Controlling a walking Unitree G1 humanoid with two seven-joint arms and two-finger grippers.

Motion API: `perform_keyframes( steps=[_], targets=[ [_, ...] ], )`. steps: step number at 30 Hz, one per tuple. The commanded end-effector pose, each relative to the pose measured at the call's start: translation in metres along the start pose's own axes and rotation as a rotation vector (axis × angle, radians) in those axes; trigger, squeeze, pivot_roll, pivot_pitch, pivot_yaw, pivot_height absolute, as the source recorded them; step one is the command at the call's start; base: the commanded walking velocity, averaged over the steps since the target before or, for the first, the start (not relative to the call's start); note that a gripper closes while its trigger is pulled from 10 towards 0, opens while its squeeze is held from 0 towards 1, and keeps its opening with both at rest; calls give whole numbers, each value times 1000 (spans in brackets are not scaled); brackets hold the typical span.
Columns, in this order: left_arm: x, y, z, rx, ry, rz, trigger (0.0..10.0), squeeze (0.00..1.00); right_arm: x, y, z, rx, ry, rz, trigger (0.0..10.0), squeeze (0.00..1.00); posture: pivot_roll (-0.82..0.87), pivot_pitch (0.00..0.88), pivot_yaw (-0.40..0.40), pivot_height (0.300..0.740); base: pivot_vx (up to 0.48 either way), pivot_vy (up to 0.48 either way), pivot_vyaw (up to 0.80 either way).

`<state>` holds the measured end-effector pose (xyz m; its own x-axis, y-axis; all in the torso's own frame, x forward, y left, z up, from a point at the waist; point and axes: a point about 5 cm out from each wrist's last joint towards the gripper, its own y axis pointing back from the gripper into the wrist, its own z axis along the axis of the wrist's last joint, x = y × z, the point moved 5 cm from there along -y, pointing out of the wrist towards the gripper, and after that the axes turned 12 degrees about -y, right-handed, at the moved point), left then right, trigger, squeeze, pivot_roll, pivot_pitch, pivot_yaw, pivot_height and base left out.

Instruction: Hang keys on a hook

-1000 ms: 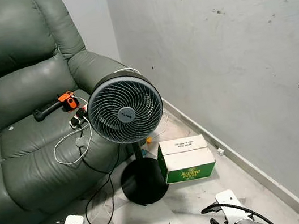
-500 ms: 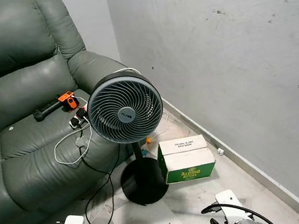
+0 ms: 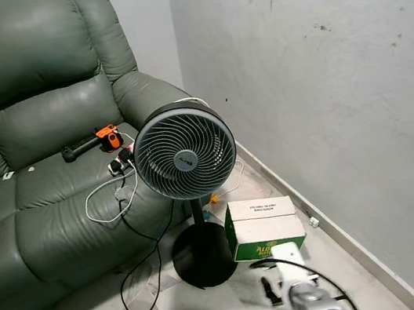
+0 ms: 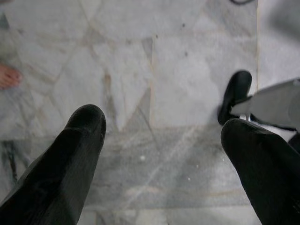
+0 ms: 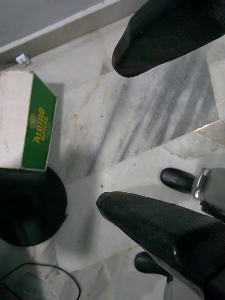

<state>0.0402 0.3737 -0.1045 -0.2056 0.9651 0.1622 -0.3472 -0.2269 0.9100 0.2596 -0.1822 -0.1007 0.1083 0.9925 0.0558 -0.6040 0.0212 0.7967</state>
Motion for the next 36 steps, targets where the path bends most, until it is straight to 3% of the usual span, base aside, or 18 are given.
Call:
perform_keyframes(
  steps=[1, 3, 8, 13, 14, 15, 16, 19, 20, 23, 28, 36],
  targets=[
    [3, 0, 8, -29, 6, -5, 10000, 0, 4, 0, -3, 8, -7, 5, 10000, 0, 70, 0, -11, 740, 0, 0, 0],
    [3, 1, 8, -30, 5, -7, 10000, 0, 3, 0, -3, 9, -8, 5, 10000, 0, 70, 0, -11, 740, 0, 0, 0],
    [4, 0, 17, -61, -111, 2, 10000, 0, -2, 0, 1, -7, -29, -4, 10000, 0, 65, 0, -9, 740, 0, 0, 0],
    [7, 1, 26, -123, -72, 39, 10000, 0, -6, 1, 1, -12, -18, -17, 10000, 0, 69, 4, -9, 740, 0, 0, 0],
    [-94, -29, 167, -338, -110, -57, 10000, 0, -10, 0, 11, -42, -58, -33, 10000, 0, 77, 5, -13, 740, 0, 0, 0],
    [-120, -22, 219, -411, -158, -49, 10000, 0, -11, 0, 17, -61, -78, -39, 10000, 0, 77, 5, -13, 740, 0, 0, 0],
    [-134, -13, 251, -461, -192, -38, 10000, 0, -13, 0, 25, -83, -94, -42, 10000, 0, 77, 5, -13, 740, 0, 0, 0],
    [-141, -6, 270, -491, -231, -37, 10000, 0, -20, 2, 44, -133, -112, -41, 10000, 0, 65, 4, -12, 740, 0, 0, 0],
    [-153, -2, 280, -520, -249, -67, 10000, 0, -24, 3, 59, -169, -105, -37, 10000, 0, 58, 2, -10, 740, 0, 0, 0],
    [-175, 7, 298, -577, -213, -168, 10000, 0, -27, 6, 86, -236, -94, -24, 10000, 0, 40, 0, -6, 740, 0, 0, 0],
    [-191, 15, 311, -615, -184, -213, 10000, 0, -28, 11, 113, -301, -115, -10, 10000, 0, 30, 0, -9, 740, 0, 0, 0],
    [-212, 35, 338, -724, -158, -291, 10000, 0, -5, 21, 160, -437, -136, 121, 10000, 0, 12, 5, -12, 740, 0, 0, 0]
  ],
)
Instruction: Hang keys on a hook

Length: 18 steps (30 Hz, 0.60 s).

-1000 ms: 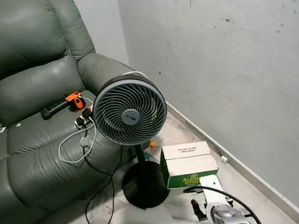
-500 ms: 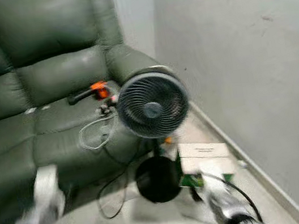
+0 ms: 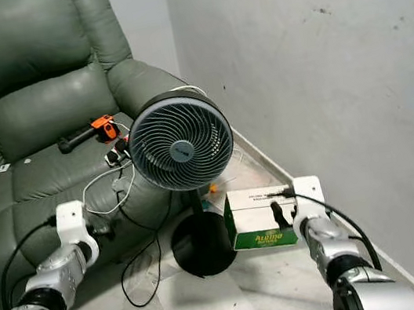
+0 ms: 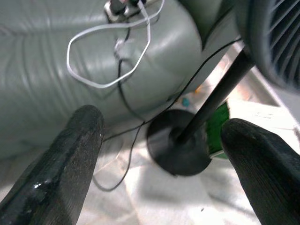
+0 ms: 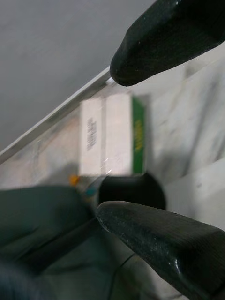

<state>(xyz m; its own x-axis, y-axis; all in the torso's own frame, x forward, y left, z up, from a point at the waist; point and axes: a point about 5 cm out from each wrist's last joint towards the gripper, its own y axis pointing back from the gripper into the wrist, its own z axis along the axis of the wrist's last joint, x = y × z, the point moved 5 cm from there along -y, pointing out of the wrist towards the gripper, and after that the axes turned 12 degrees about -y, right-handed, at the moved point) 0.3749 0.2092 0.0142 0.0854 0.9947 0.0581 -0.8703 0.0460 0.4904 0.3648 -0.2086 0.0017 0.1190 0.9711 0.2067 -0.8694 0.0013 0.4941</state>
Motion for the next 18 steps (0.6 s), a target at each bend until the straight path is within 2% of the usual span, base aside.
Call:
perform_keyframes(
  steps=[1, 3, 5, 7, 8, 9, 10, 11, 12, 13, 14, 15, 16, 17, 18],
  targets=[
    [-4, -2, 14, -52, -12, -17, 10000, 0, 9, -2, 17, -53, -18, 43, 10000, 0, 11, 6, -13, 740, 0, 0, 0],
    [-7, -2, 24, -103, -20, -37, 10000, 0, 17, -3, 34, -104, -20, 96, 10000, 0, 10, 11, -17, 740, 0, 0, 0],
    [-8, -1, 29, -135, -32, -39, 10000, 0, 20, -3, 40, -123, -10, 122, 10000, 0, 11, 14, -20, 740, 0, 0, 0],
    [-3, 4, 35, -214, -124, 8, 10000, 0, 20, 1, 52, -170, -8, 163, 10000, 0, 8, 29, -23, 740, 0, 0, 0],
    [-1, 7, 36, -241, -136, 25, 10000, 0, 19, 2, 55, -185, -9, 173, 10000, 0, 7, 32, -25, 740, 0, 0, 0],
    [0, 8, 37, -256, -138, 34, 10000, 0, 18, 3, 57, -193, -9, 178, 10000, 0, 7, 32, -25, 740, 0, 0, 0],
    [-2, 16, 32, -301, -51, 0, 10000, 0, 14, 7, 62, -220, -6, 191, 10000, 0, 2, 46, -36, 740, 0, 0, 0],
    [-2, 16, 32, -301, -51, 0, 10000, 0, 14, 7, 62, -220, -6, 191, 10000, 0, 2, 46, -36, 740, 0, 0, 0],
    [-4, 23, 27, -316, -40, -9, 10000, 0, 11, 9, 63, -226, -21, 200, 10000, 0, 1, 55, -45, 740, 0, 0, 0],
    [-8, 35, 21, -334, -78, -18, 10000, 0, 6, 15, 63, -227, -47, 214, 10000, 0, 5, 64, -55, 740, 0, 0, 0],
    [-8, 35, 21, -334, -78, -18, 10000, 0, 6, 15, 63, -227, -47, 214, 10000, 0, 5, 64, -55, 740, 0, 0, 0],
    [-12, 45, 22, -371, -124, -23, 10000, 0, 3, 18, 62, -221, -63, 217, 10000, 0, 13, 71, -65, 740, 0, 0, 0],
    [-22, 67, 27, -442, -187, -46, 10000, 0, 1, 27, 60, -217, -56, 233, 10000, 0, 23, 86, -74, 740, 0, 0, 0],
    [-22, 67, 27, -442, -187, -46, 10000, 0, 1, 27, 60, -217, -56, 233, 10000, 0, 23, 86, -74, 740, 0, 0, 0],
    [-25, 77, 30, -471, -224, -44, 10000, 0, 2, 31, 60, -216, -60, 241, 10000, 0, 26, 89, -75, 740, 0, 0, 0]
  ],
)
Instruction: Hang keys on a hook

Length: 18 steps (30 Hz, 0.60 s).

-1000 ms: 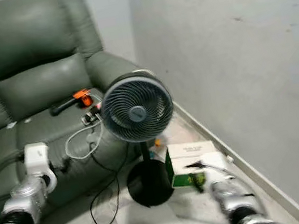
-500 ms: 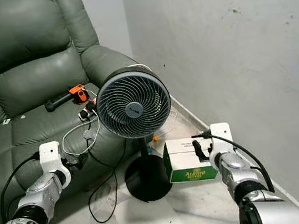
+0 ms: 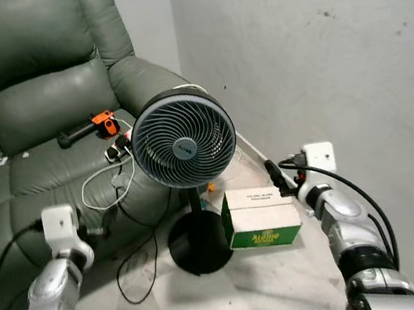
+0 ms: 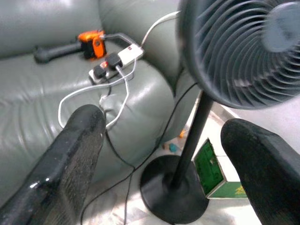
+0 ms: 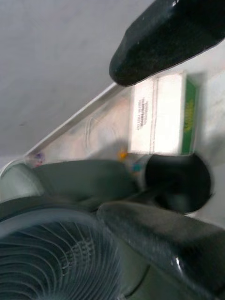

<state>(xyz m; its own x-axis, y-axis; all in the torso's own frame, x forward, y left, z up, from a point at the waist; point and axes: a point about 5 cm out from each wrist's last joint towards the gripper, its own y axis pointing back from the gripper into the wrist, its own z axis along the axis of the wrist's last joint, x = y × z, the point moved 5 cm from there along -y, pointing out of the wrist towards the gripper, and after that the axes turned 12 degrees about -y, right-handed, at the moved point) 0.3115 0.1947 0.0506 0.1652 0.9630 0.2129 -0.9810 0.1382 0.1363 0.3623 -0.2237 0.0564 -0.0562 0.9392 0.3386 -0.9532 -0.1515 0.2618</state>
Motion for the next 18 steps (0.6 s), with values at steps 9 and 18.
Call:
perform_keyframes(
  steps=[9, 18],
  targets=[
    [-26, 39, 55, -120, -83, -48, 10000, 0, 34, 37, 27, -86, 105, 65, 10000, 0, 5, 97, -55, 740, 0, 0, 0],
    [-45, 67, 55, -78, -87, -29, 10000, 0, 45, 69, 14, -57, 32, 81, 10000, 0, 13, 74, -38, 740, 0, 0, 0]
  ],
)
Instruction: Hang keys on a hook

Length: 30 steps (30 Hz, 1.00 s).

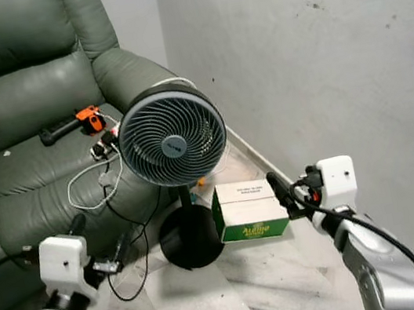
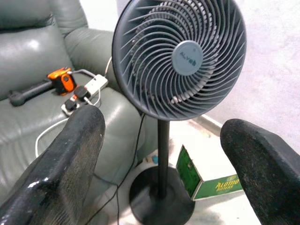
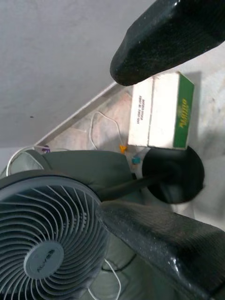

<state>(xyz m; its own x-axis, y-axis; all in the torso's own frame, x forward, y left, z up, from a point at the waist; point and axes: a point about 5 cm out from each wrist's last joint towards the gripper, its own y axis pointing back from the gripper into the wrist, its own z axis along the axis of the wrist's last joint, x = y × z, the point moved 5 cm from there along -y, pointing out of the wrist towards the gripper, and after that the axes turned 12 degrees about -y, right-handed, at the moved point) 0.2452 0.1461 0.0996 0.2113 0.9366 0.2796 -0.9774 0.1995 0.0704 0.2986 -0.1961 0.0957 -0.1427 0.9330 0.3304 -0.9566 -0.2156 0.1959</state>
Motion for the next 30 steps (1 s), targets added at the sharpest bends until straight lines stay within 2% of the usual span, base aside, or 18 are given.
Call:
perform_keyframes(
  steps=[1, 4, 6, 7, 8, 9, 13, 17, 22, 26, 29, 30],
  targets=[
    [2, 3, 2, 6, -10, 15, 10000, 0, 3, 4, 5, -16, -4, -1, 10000, 0, 13, 74, -38, 740, 0, 0, 0],
    [3, 7, -2, 25, -20, 3, 10000, 0, 0, 14, 1, -13, 14, -34, 10000, 0, 13, 54, -25, 740, 0, 0, 0],
    [8, 5, -8, 35, -61, 11, 10000, 0, -14, 21, -5, -2, 105, -98, 10000, 0, 9, 50, -20, 740, 0, 0, 0],
    [9, 4, -8, 32, -77, 14, 10000, 0, -19, 23, -8, -3, 112, -114, 10000, 0, 7, 46, -16, 740, 0, 0, 0],
    [11, 3, -9, 30, -87, 15, 10000, 0, -22, 24, -10, -3, 91, -119, 10000, 0, 5, 45, -12, 740, 0, 0, 0],
    [16, -1, -8, 30, -106, 36, 10000, 0, -25, 25, -13, -19, 28, -107, 10000, 0, 2, 46, -4, 740, 0, 0, 0],
    [24, -9, -4, 12, -99, 64, 10000, 0, -29, 24, -10, -48, 76, -143, 10000, 0, -3, 48, 14, 740, 0, 0, 0],
    [34, -18, 6, -19, -101, 115, 10000, 0, -21, 19, -5, -93, 44, -145, 10000, 0, -1, 54, 21, 740, 0, 0, 0],
    [33, -23, 6, -21, -108, 135, 10000, 0, -10, 11, -3, -111, -9, -133, 10000, 0, 3, 53, 16, 740, 0, 0, 0],
    [19, -25, 6, -25, -104, 86, 10000, 0, 6, 7, 9, -142, 25, -79, 10000, 0, -7, 60, 18, 740, 0, 0, 0],
    [13, -24, 10, -50, -81, 38, 10000, 0, 10, 7, 14, -156, 10, -69, 10000, 0, -12, 64, 19, 740, 0, 0, 0],
    [12, -24, 9, -44, -79, 36, 10000, 0, 11, 8, 13, -152, 34, -66, 10000, 0, -15, 69, 20, 740, 0, 0, 0]
  ],
)
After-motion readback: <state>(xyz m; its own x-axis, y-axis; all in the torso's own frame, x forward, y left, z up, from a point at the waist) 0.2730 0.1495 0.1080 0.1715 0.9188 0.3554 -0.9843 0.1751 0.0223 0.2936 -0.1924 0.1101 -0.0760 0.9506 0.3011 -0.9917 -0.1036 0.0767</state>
